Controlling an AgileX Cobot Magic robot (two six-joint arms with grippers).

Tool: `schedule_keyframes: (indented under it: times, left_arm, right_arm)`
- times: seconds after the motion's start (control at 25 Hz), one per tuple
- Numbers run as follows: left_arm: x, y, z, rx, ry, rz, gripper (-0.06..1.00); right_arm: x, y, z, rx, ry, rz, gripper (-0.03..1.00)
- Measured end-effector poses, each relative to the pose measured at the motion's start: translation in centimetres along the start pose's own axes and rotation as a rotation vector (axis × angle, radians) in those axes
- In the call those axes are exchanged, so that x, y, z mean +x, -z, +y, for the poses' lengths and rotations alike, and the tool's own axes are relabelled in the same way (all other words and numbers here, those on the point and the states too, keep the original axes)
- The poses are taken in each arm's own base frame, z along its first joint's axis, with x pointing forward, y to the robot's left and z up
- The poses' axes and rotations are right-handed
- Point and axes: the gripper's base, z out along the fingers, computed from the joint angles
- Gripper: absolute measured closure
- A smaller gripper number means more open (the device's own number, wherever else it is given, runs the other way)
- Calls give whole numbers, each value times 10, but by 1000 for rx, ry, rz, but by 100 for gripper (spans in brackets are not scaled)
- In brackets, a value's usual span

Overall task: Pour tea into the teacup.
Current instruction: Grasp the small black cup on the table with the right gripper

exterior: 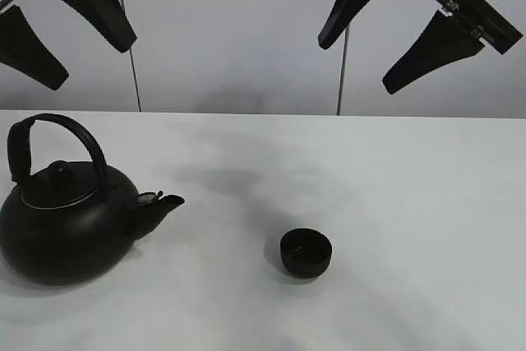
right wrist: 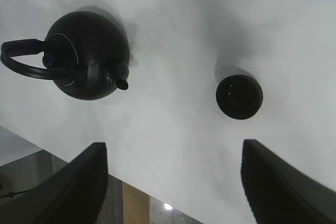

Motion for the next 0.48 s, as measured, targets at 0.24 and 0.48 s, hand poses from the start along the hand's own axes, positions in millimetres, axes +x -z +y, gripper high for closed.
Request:
schedule_keyframes:
  times: [0.24,0.48]
  left_arm:
    - [0,0,0,0,0,0,31]
    - [0,0,0,0,0,0,31]
  right_arm:
    - [0,0,0,0,29,-3,47]
    - [4,0,3,3,206,42,47]
